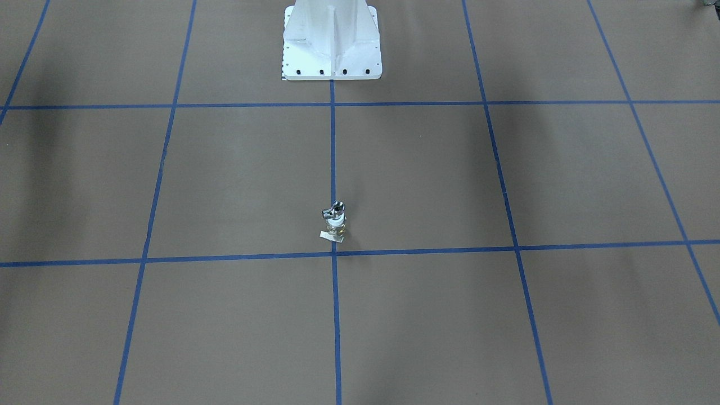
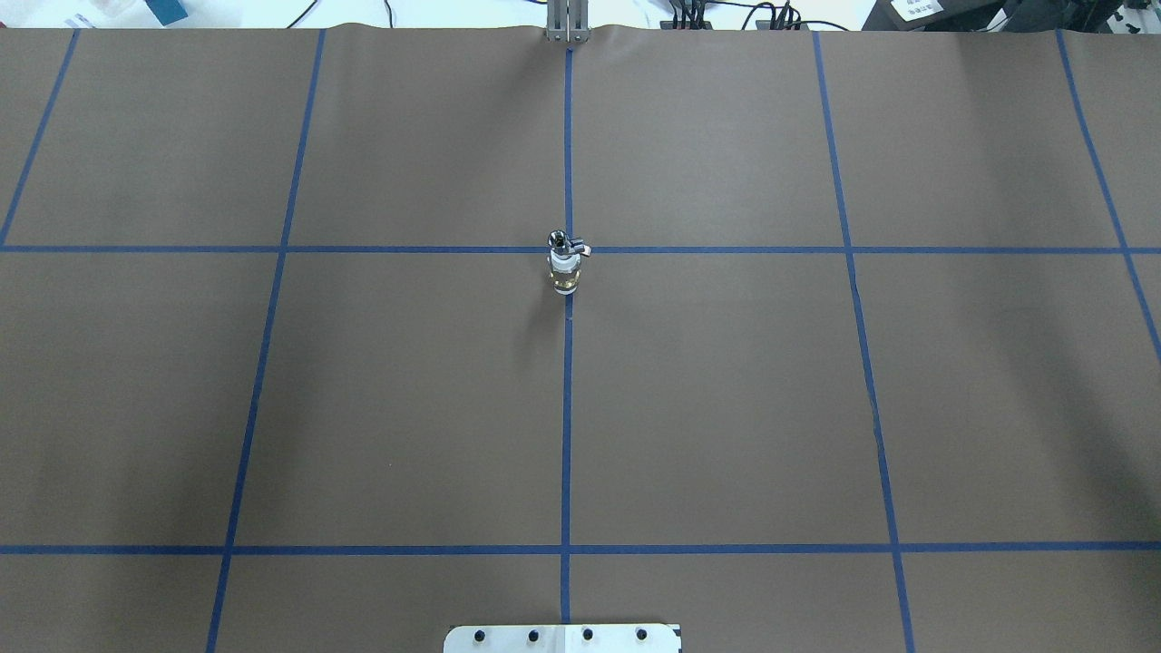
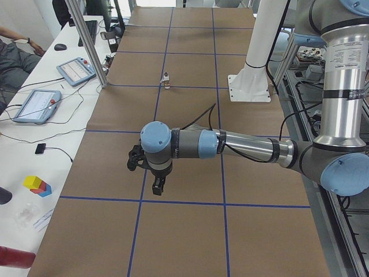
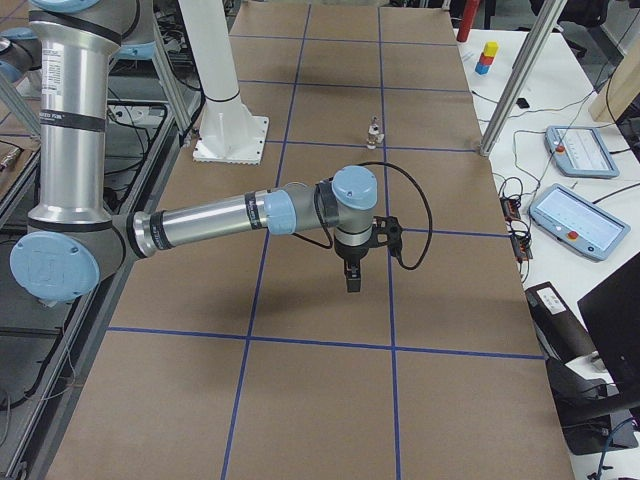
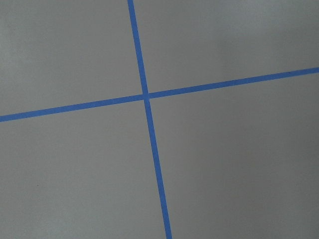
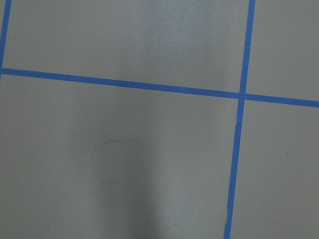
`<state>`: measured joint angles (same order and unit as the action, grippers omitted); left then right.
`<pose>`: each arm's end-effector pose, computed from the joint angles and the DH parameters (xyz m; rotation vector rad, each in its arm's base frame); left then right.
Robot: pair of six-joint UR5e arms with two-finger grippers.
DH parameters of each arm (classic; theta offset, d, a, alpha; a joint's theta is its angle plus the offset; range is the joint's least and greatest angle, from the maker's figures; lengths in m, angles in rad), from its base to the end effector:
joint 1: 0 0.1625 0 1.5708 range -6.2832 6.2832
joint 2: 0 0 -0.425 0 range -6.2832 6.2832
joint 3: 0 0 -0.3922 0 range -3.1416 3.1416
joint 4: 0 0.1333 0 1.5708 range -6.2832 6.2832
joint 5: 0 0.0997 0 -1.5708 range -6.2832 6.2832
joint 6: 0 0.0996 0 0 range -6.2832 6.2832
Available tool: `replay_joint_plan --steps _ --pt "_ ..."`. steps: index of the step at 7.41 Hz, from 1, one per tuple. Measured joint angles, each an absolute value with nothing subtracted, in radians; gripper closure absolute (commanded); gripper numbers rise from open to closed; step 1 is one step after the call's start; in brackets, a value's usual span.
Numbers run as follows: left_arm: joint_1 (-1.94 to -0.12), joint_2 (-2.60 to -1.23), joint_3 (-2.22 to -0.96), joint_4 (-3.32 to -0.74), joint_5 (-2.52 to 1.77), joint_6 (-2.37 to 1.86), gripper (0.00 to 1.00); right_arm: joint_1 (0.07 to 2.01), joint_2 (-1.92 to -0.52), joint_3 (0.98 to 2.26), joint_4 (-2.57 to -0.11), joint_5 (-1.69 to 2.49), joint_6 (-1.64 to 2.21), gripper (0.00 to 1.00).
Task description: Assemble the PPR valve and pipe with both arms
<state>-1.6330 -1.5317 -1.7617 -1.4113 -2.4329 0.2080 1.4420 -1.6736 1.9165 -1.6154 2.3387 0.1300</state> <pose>-0.0868 -0.4658 0.5935 0.1091 0.8559 0.1333 0.0059 -0.4534 0.5415 0.0881 -0.7832 -0.0750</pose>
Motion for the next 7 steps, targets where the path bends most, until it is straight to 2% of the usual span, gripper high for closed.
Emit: replay_joint_plan --steps 7 --pt "-1.631 -1.510 -1.690 -1.472 -2.431 0.210 0.00 1.448 -1.672 1.917 -1.615 2.340 0.130 0.00"
